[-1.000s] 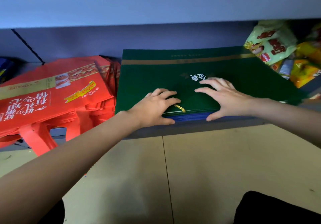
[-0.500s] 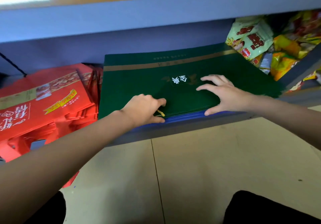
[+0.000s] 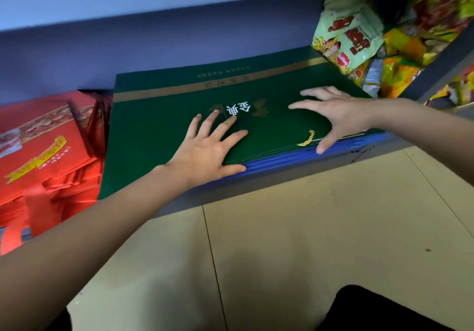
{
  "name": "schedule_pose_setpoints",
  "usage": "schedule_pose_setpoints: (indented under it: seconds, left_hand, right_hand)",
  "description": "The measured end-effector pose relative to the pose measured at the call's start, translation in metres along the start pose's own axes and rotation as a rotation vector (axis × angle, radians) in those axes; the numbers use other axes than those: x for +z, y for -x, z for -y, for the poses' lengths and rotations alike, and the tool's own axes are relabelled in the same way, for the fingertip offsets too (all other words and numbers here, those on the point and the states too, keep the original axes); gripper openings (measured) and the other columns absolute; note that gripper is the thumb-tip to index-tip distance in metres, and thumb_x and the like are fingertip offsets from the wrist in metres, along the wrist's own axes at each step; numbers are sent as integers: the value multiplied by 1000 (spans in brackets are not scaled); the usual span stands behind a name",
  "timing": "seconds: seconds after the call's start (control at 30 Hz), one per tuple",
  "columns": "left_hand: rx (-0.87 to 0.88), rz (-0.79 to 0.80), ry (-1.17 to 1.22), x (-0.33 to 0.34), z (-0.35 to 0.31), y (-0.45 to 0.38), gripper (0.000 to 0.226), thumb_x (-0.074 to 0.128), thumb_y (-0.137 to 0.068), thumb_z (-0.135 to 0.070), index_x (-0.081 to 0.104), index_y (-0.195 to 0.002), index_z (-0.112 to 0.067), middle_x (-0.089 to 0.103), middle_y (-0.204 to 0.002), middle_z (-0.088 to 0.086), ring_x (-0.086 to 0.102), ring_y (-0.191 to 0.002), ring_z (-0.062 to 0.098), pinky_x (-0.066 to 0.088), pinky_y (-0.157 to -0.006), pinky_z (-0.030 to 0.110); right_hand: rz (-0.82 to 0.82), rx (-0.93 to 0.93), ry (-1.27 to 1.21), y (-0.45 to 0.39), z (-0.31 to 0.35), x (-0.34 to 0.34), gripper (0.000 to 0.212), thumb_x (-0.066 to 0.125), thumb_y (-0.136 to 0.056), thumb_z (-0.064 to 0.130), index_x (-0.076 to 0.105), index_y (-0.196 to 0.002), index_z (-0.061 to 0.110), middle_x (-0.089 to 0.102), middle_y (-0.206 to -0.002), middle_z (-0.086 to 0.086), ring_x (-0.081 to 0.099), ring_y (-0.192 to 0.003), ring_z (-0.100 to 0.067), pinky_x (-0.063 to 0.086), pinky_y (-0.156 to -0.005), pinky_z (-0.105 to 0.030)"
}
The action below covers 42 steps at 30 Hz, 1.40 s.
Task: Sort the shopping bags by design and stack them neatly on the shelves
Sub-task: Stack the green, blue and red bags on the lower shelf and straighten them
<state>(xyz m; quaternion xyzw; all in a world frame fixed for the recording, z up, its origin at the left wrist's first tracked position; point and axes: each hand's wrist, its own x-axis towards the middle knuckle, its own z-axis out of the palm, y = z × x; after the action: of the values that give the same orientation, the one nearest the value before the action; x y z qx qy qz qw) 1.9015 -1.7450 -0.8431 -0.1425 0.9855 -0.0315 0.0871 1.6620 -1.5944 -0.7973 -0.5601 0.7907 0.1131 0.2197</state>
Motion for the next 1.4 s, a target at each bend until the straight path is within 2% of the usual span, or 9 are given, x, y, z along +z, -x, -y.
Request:
schedule_pose_setpoints:
  seconds: [0.13,0.27,0.5,0.63,0.77,0.9,1.1,1.3,1.4]
  left_hand:
    - [24,64,165,0,0,0,78,40,-86,-64,5,-150,-35,-3,-159,-1,-8,-145,26,-1,-117,46]
    - [38,131,402,-13,9,-7,79,58,-81,-61,22,-147,-36,14,-157,-3,11,-144,22,16,-116,45]
    - [74,165,467,-23,15,-11,91,35,-66,-80,32,-145,-33,31,-152,-1,33,-137,20,24,-114,34]
    - [44,89,432,-37,14,-8,54,37,-95,-54,35,-143,-32,52,-137,0,63,-88,12,37,-104,31]
    - [52,74,335,-35,16,-8,61,24,-92,-56,32,-145,-29,48,-140,5,45,-128,23,33,-107,37]
    - [73,29,270,-32,20,-8,78,10,-87,-73,33,-145,-27,50,-138,8,43,-129,26,30,-110,38]
    - [55,54,210,-33,16,-8,62,19,-91,-58,28,-147,-31,42,-145,10,27,-141,19,14,-115,33]
    - [66,64,177,-32,18,-9,56,22,-95,-53,27,-147,-31,43,-145,8,25,-141,17,12,-117,35]
    - [75,70,152,-30,17,-10,57,21,-95,-54,27,-147,-31,43,-145,5,24,-142,15,11,-117,35]
  right_hand:
    - [-33,-31,-35,4,0,10,98,79,-71,40,17,-147,39,1,-157,4,-3,-143,-22,11,-114,-46]
    - [-216,-63,-288,17,-3,4,80,79,-68,41,40,-137,34,17,-153,3,6,-141,-17,15,-112,-34]
    - [-298,-22,-363,19,-4,18,59,76,-71,41,55,-124,27,31,-147,3,16,-138,-16,19,-109,-32]
    - [-340,-40,-469,18,3,15,46,74,-76,34,56,-119,32,36,-144,5,22,-136,-17,20,-102,-25]
    - [-246,-34,-535,23,3,1,55,75,-75,34,51,-125,37,30,-147,10,20,-136,-13,19,-101,-24]
    - [-211,-6,-443,26,0,-8,63,77,-73,35,48,-129,36,24,-150,10,14,-139,-14,20,-103,-28]
    - [-164,-31,-350,24,5,-6,65,77,-75,31,45,-132,34,20,-152,7,10,-141,-15,19,-110,-34]
    - [-151,-26,-523,25,-7,-7,65,71,-62,54,53,-123,40,30,-147,10,24,-137,-13,24,-108,-30]
    - [-274,-24,-629,21,-5,0,51,69,-64,53,61,-111,36,43,-138,8,36,-131,-11,28,-110,-32]
